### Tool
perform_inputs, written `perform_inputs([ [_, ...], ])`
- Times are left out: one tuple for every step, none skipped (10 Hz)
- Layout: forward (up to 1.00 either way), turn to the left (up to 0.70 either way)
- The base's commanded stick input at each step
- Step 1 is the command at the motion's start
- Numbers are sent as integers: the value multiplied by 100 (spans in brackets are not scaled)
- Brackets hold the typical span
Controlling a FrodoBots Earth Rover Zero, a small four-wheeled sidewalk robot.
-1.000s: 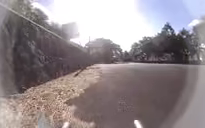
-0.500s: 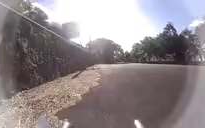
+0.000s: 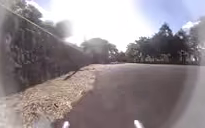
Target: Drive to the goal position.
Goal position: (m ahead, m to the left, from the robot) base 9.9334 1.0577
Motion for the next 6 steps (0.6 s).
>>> perform_inputs([
  [70,0],
  [70,0],
  [70,0],
  [70,0],
  [70,0],
  [70,0],
])
